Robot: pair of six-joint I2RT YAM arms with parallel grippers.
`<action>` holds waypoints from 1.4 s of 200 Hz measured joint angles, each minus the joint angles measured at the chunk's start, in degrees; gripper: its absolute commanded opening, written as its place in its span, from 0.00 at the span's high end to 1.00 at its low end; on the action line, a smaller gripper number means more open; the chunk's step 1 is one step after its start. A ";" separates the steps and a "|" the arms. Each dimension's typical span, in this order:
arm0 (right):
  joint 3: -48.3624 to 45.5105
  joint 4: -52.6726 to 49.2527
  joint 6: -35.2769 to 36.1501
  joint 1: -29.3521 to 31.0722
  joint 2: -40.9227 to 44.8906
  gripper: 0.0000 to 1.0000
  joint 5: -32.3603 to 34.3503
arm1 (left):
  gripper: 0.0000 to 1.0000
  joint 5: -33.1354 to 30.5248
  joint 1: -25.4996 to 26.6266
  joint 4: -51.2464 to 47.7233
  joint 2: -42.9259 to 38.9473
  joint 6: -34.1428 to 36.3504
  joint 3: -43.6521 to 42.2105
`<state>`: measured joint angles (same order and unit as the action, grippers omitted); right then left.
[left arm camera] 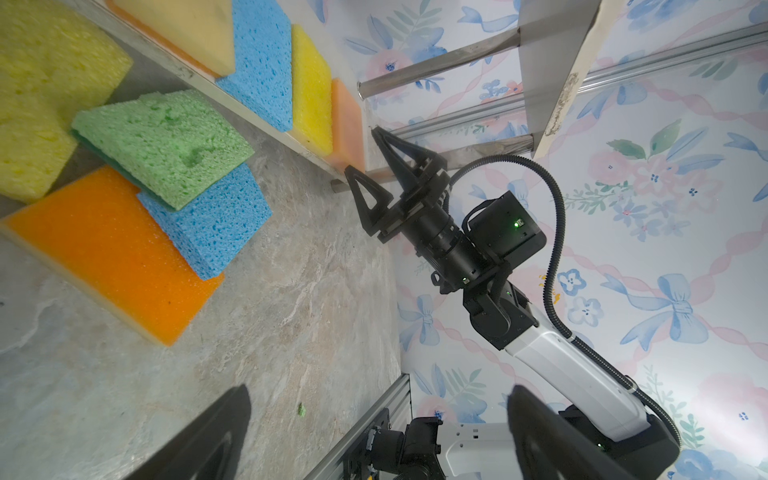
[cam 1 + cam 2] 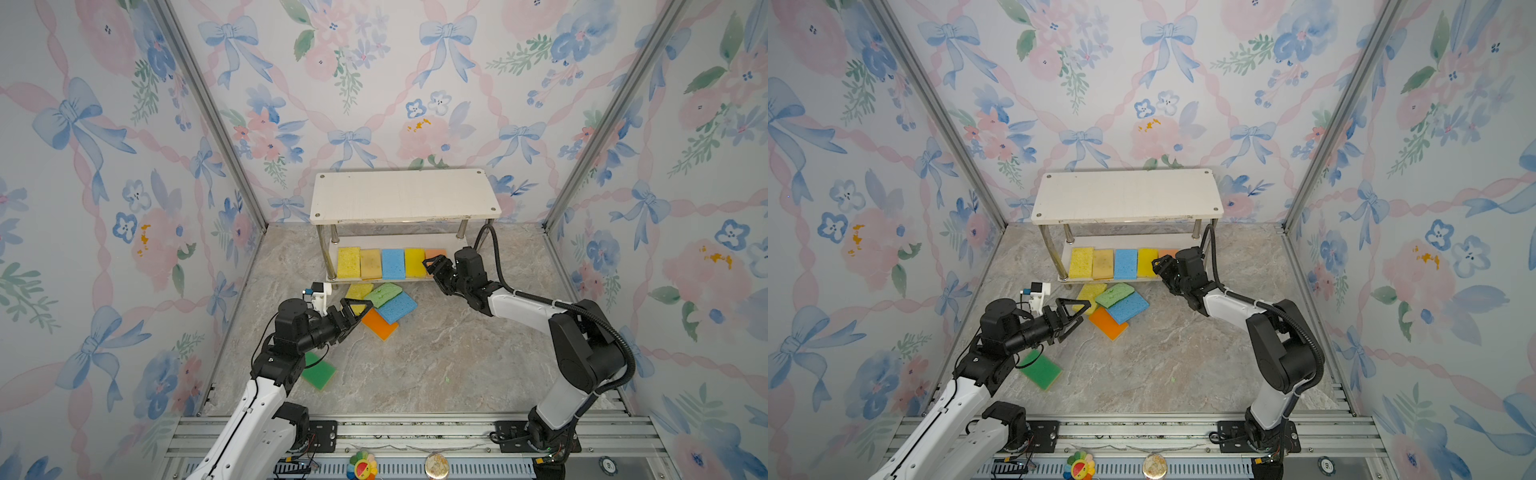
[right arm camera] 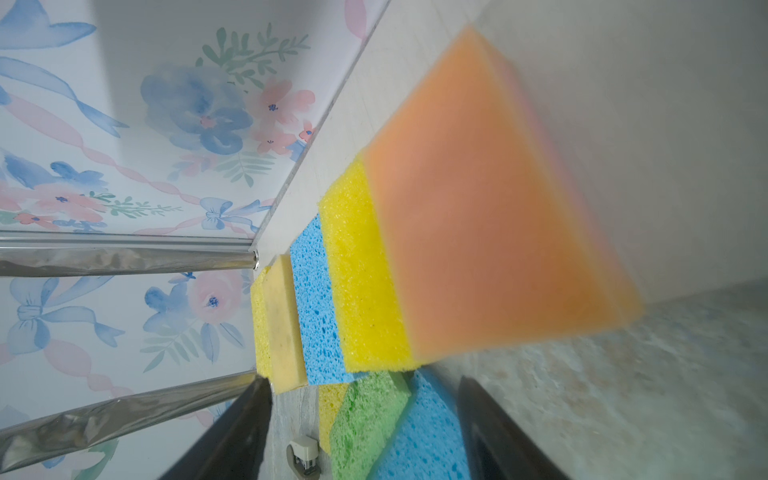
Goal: Place and organize the cleaning sponges onto the shelf
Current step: 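Open the right gripper and push the pink sponge into line on the tier, then grasp the green scrub sponge with the left gripper while the right gripper withdraws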
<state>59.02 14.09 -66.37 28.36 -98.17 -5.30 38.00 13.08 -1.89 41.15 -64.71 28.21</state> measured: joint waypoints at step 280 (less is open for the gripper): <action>4.61 -36.96 24.46 16.70 9.60 0.45 -18.95 | 0.03 -39.78 -0.04 -47.56 -2.71 -2.03 -0.68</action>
<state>63.64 -22.87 -41.91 45.06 -88.58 -24.25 -1.78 13.04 -49.45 38.44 -66.74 27.53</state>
